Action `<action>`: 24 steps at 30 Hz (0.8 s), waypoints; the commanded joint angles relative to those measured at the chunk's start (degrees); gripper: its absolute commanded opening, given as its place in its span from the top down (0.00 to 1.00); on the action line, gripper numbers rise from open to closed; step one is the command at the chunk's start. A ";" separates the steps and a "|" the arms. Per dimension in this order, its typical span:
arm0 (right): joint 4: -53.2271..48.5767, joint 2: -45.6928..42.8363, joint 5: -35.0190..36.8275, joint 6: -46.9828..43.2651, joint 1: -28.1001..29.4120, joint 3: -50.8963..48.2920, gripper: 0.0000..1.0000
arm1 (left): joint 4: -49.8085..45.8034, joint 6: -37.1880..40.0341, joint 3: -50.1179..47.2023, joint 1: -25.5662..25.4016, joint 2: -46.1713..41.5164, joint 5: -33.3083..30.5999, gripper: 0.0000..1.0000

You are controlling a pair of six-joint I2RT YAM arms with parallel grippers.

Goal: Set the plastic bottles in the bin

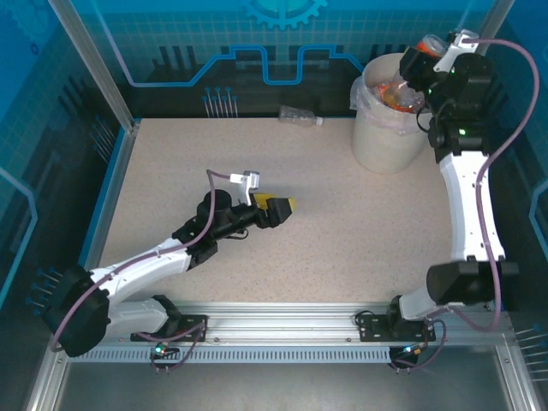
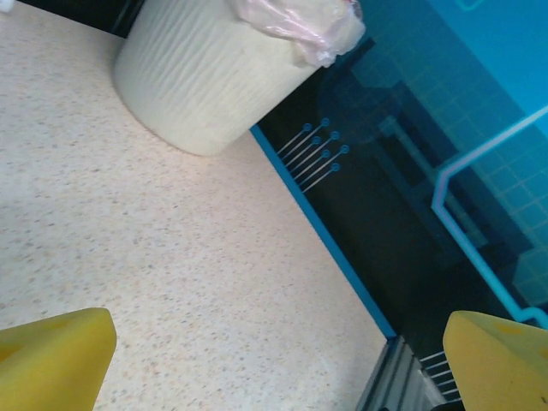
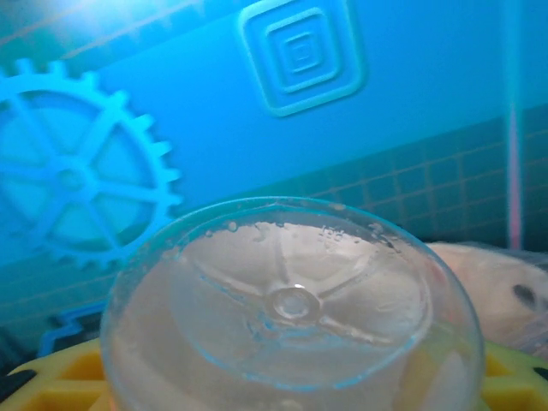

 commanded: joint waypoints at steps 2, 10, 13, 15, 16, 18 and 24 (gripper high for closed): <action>-1.52 9.79 4.31 2.55 -0.90 10.59 0.57 | -4.85 3.05 -1.48 -0.24 -2.63 -4.98 0.01; -13.82 32.86 5.36 3.97 0.77 40.66 0.51 | -10.05 4.56 -1.51 -0.16 -4.47 -8.84 0.01; -14.08 39.08 7.85 4.56 1.92 47.30 0.48 | -11.51 5.05 -1.49 -0.14 -4.81 -9.98 0.01; -12.34 41.95 7.60 5.47 2.39 49.26 0.45 | -12.29 5.25 -1.42 -0.17 -5.00 -10.32 0.01; -11.37 43.18 7.72 6.13 2.54 49.82 0.43 | -12.69 5.28 -1.46 -0.16 -5.17 -10.64 0.01; -10.05 44.59 9.97 6.19 2.85 50.50 0.41 | -13.40 5.44 -1.64 -0.17 -5.52 -11.03 0.01; -12.91 45.91 17.47 6.57 2.85 51.23 0.25 | -15.00 5.60 -2.53 -0.17 -6.59 -12.38 0.01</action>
